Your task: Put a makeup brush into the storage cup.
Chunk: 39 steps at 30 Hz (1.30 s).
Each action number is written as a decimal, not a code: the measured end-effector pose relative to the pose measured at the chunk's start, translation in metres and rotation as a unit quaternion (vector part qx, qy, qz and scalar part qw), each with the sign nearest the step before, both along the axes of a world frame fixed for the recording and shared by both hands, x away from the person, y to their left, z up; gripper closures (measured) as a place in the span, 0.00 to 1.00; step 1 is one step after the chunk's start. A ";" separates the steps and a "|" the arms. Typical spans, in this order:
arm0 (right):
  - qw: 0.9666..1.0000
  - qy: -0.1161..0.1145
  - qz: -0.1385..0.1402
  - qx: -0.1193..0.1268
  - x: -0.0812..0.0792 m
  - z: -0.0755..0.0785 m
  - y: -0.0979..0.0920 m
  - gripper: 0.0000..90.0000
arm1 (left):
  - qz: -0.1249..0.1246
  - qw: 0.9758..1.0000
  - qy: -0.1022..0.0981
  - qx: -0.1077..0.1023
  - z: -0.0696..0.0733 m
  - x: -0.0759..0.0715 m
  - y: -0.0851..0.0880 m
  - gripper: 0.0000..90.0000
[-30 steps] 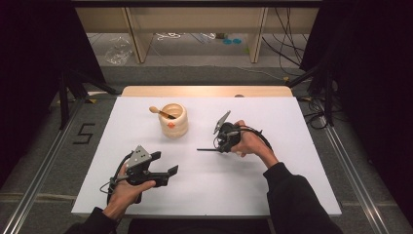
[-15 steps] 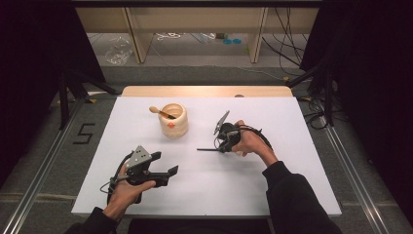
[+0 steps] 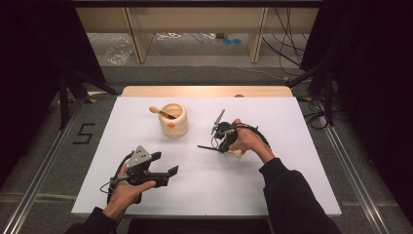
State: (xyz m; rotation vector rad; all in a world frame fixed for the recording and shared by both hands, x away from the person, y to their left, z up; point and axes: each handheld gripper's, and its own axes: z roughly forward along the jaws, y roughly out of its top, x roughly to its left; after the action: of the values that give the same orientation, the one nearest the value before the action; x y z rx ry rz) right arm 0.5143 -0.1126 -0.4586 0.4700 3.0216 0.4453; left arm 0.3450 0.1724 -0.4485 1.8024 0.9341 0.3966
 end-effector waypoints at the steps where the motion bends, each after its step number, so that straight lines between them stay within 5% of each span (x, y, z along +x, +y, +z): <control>1: 1.000 0.001 0.001 -0.001 0.001 0.000 0.000 0.91 | 0.000 1.000 0.000 0.000 0.000 0.000 0.000 0.18; 39: 0.999 -0.004 -0.011 -0.040 0.002 0.003 0.009 0.92 | -0.008 1.000 -0.005 0.006 0.001 0.000 0.001 0.18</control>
State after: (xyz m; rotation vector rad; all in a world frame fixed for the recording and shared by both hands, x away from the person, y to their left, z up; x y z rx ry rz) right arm 0.5164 -0.1037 -0.4561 0.4949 3.0101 0.3230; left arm 0.3452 0.1736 -0.4474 1.8163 0.9122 0.4021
